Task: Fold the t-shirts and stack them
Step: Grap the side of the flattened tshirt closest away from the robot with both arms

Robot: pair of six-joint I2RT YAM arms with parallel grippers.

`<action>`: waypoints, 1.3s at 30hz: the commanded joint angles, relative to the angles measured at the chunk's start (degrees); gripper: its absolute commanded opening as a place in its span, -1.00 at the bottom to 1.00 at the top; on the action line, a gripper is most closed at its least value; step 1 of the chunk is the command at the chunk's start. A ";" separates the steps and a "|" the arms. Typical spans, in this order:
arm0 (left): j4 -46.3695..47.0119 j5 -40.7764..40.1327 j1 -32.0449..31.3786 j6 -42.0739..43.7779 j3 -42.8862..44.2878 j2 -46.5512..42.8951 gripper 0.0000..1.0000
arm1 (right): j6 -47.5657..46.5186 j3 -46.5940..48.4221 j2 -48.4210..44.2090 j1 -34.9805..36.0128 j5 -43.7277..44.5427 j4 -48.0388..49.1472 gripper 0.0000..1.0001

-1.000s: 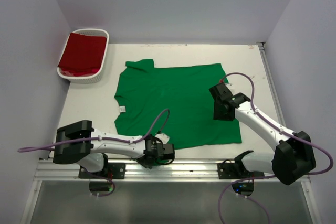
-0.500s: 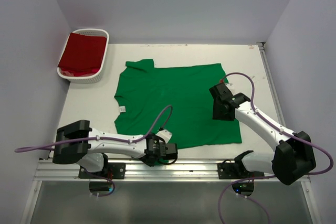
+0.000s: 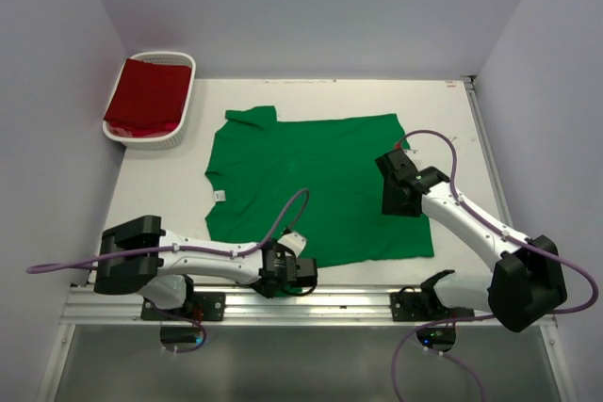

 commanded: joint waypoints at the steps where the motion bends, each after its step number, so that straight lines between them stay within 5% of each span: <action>1: 0.83 -2.85 -0.34 -1.03 -1.26 -0.08 -0.28 | 0.14 0.65 -0.93 0.22 0.87 0.38 -0.08; 16: 2.51 -8.30 -0.25 5.04 1.72 1.41 -0.34 | 0.22 0.56 -1.28 0.22 0.69 0.20 -0.10; 23: -0.21 -9.88 -0.25 6.26 6.38 0.79 -0.17 | 0.05 0.56 -0.58 0.22 0.61 0.55 -0.10; 39: -5.13 -1.99 -0.51 -0.58 8.05 0.63 -0.18 | -0.04 0.47 -1.10 0.22 0.69 0.55 -0.10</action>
